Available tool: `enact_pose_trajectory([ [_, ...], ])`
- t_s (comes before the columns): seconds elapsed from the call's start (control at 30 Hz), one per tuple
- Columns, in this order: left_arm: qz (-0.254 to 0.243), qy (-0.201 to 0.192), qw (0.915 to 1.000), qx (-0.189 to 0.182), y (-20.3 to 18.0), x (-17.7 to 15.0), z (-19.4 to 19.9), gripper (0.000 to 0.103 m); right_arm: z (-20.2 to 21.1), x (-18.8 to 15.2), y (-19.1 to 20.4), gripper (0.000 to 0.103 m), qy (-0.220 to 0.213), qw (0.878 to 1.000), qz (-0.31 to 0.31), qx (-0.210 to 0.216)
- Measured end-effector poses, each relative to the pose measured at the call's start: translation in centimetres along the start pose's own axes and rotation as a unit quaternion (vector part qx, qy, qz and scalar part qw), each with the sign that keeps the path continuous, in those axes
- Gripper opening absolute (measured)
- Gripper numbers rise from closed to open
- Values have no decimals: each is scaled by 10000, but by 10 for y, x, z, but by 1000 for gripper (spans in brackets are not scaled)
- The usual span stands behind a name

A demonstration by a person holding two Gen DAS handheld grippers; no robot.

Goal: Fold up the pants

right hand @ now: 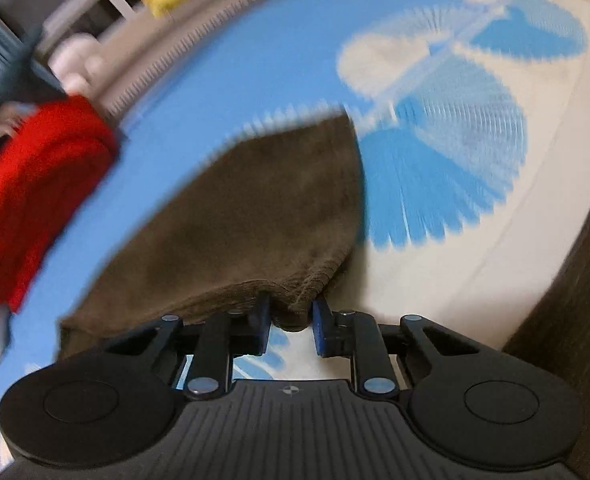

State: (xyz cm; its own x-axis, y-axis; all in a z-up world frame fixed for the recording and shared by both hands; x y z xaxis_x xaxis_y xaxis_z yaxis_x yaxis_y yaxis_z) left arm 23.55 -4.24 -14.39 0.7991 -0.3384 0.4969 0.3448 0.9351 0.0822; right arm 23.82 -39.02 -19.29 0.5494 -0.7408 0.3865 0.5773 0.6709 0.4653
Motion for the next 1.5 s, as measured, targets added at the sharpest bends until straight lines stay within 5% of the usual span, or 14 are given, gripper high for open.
enact_pose_trajectory([
  [0.17, -315, -127, 9994, -85, -40, 16, -45, 59, 39, 13, 2, 21, -451, 9983, 223, 300],
  [0.33, -319, 100, 9993, 194, -52, 24, -94, 59, 67, 29, -11, 20, -649, 9968, 149, 447],
  [0.43, -475, 150, 9982, 321, -46, 23, -109, 54, 78, 41, -16, 20, -759, 9955, 100, 551],
  [0.5, -385, 154, 9989, 214, -38, 28, -112, 21, 79, 48, -19, 20, -861, 9947, 117, 554],
  [0.57, -171, 248, 9995, 132, -26, 33, -114, 11, 81, 55, -21, 20, -948, 9939, 72, 566],
  [0.8, -539, 64, 9969, -574, -5, 40, -83, 9, 121, 91, -5, 18, -1594, 9842, 300, 712],
  [0.9, -1365, 3, 9844, -1114, -5, 32, -59, 9, 144, 112, 11, 18, -2047, 9742, 561, 773],
  [1.03, -2289, 417, 9531, -1936, -11, 1, -43, 11, 142, 152, 24, 21, -2447, 9663, 628, 500],
  [1.13, -2439, 718, 9378, -2364, -12, -13, -38, 36, 105, 164, 9, 41, -2313, 9718, 401, -206],
  [1.17, -2407, 714, 9356, -2482, -10, -13, -35, 53, 95, 158, -2, 48, -2199, 9748, 268, -243],
  [1.2, -2357, 618, 9346, -2591, -5, -10, -31, 56, 83, 150, -15, 48, -2043, 9784, 236, -222],
  [1.33, -1768, 285, 9457, -2711, 18, 8, -19, 55, 53, 138, -73, 47, -1427, 9855, -57, -912],
  [1.5, -1190, 77, 9658, -2300, 34, 27, -24, 55, 51, 134, -151, 47, -1158, 9785, -1058, -1336],
])
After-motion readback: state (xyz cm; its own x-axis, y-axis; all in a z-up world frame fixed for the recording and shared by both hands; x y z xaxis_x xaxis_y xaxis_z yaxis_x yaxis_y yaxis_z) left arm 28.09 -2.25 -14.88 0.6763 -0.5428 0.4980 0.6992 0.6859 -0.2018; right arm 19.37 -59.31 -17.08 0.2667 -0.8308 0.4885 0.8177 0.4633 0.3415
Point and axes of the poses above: each gripper's, at about its wrist camera, not at the fingertips, and z roughly against the way its jaws point, y to its left, x to its top, the point moved 4 cm from there along -z, roughly the way its jaws point, and after that the axes turned 8 degrees about y, right-handed, at the moved point
